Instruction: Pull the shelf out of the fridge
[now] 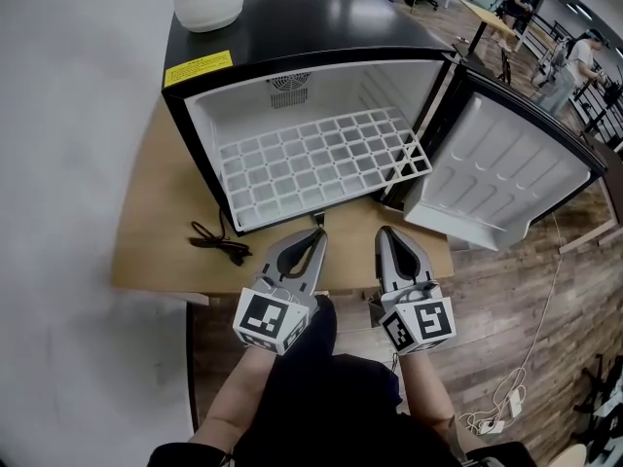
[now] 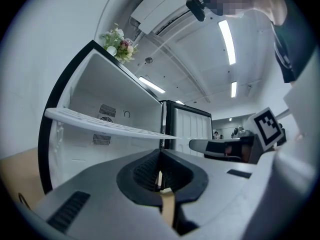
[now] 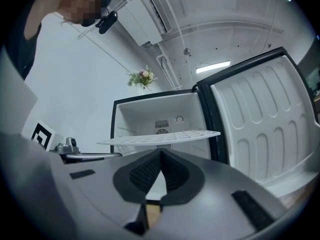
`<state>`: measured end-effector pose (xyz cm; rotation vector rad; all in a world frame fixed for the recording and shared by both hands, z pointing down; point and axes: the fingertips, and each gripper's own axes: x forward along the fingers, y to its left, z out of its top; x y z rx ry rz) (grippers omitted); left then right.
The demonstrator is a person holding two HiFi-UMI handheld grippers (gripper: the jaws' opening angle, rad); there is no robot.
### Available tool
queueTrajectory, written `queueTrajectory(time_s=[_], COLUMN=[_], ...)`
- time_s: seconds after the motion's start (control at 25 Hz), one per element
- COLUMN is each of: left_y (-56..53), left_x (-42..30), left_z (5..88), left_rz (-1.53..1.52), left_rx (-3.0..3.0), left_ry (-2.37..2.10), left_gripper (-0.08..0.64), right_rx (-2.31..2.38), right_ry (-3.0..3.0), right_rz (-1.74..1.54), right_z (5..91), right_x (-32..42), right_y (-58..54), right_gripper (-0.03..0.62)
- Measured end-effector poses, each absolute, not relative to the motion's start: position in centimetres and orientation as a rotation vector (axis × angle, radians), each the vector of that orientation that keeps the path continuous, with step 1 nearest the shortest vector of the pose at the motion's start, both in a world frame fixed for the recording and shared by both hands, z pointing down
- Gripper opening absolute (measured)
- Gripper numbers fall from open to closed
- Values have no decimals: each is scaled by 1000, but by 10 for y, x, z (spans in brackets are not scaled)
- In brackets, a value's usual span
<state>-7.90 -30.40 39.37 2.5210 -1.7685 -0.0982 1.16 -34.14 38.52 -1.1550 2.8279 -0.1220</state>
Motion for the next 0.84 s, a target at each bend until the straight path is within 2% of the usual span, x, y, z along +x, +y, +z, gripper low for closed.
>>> queueTrajectory(time_s=[0.84], left_y=[-303], left_x=[-93], left_z=[398], left_rz=[-86], left_rx=[2461], left_ry=[-1804], left_gripper=[5], right_rx=[-1097], right_ry=[2864], right_rz=[-182], right_z=[389], right_x=[-1], right_y=[-345], right_gripper=[-9])
